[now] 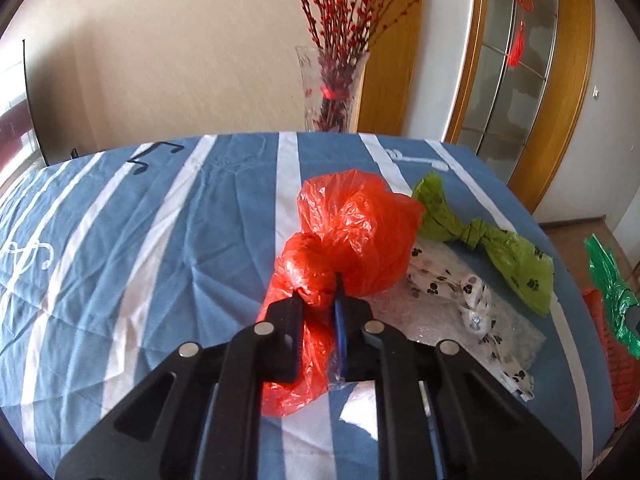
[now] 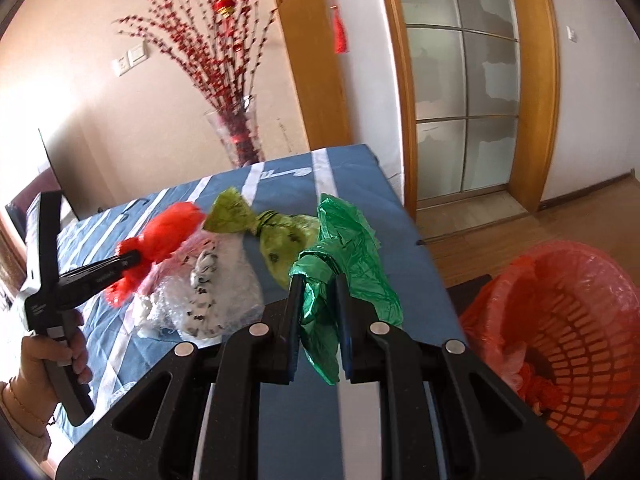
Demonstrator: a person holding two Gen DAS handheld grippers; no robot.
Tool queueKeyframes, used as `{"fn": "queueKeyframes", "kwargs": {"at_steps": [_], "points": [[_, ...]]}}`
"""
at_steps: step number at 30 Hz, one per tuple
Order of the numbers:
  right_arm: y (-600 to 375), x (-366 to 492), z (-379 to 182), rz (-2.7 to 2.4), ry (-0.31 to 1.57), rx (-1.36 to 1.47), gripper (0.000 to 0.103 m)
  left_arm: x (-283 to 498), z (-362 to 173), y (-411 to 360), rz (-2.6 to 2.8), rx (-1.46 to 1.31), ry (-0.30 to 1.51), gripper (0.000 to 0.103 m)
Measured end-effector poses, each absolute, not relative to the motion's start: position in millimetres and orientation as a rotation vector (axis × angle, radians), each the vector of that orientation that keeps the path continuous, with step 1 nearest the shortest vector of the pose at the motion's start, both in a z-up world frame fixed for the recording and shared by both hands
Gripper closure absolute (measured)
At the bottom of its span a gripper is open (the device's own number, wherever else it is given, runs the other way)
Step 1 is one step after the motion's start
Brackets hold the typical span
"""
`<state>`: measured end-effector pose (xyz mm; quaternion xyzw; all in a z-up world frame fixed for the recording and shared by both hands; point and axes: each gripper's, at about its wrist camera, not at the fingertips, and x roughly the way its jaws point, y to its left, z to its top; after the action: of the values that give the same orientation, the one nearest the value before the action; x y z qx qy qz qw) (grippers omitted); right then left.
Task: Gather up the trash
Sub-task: 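Grasp the red plastic bag with the left tool while the right tool holds the green bag, then carry the red and green bags in both tools over the red basket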
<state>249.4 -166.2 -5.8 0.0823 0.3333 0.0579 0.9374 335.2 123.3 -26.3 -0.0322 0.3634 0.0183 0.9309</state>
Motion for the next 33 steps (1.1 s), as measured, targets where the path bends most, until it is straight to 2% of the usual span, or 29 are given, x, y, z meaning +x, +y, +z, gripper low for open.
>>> {"fn": "queueKeyframes", "kwargs": {"at_steps": [8, 19, 33], "points": [[-192.7, 237.6, -3.7, 0.075, 0.666, 0.189, 0.086, 314.9, -1.7, 118.9, 0.016, -0.084, 0.682, 0.090], [-226.4, 220.6, 7.1, 0.015, 0.635, 0.208, 0.086, 285.9, 32.8, 60.2, -0.129, -0.055, 0.616, 0.090], [-266.1, 200.2, 20.0, -0.066, 0.596, 0.208, 0.086, 265.7, 39.9, -17.2, -0.301, -0.034, 0.610, 0.090]]}}
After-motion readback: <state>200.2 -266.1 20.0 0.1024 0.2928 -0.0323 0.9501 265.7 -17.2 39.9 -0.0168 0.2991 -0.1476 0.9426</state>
